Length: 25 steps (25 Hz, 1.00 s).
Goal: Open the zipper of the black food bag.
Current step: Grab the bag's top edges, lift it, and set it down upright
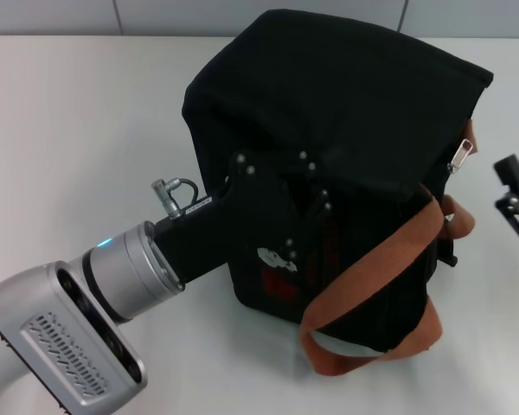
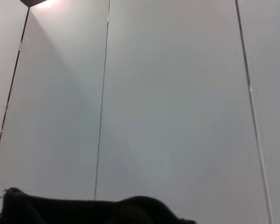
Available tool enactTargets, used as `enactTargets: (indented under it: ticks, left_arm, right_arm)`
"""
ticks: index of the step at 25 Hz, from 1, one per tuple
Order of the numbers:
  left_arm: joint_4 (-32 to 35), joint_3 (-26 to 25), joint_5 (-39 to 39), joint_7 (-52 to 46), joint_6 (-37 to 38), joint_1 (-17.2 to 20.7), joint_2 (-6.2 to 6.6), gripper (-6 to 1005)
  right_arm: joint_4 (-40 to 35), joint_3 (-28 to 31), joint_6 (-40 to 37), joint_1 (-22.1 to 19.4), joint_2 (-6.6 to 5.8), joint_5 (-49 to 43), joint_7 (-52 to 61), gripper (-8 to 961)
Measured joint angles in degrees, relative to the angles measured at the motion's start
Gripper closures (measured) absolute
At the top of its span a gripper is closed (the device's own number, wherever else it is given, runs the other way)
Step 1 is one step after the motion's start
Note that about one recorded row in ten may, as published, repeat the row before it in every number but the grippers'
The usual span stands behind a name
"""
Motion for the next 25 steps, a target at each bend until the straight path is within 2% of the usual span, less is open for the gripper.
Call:
enactTargets:
  ticks: [7,12,20,25]
  left_arm:
    - [-0.15,-0.02,0.00,0.10,-0.41,-0.50,0.01,915]
    - [-0.23,-0.23,-0.01,0.13,-0.69,-0.72,0.00,914]
    - [-0.24,-0.55,-0.01,0.06,-1.06,-0.73,0.00,914]
    - [-0.30,-0.57,-0.01,-0.06,-1.34,-0.76,0.00,914]
  right_arm:
    - [3.57,-0.79,0.95,1.99,0.18,-0.22,-4.37,122]
    - [3.62,-1.02,6.58,3.41,0.17,-0.23,-3.80,122]
    - [0.91,-1.63,4.19,-2.58,-0.04,-1.75,-3.90,122]
    - [0.00,-2.26,1.62,-4.69,0.09,-3.63,-9.75,122]
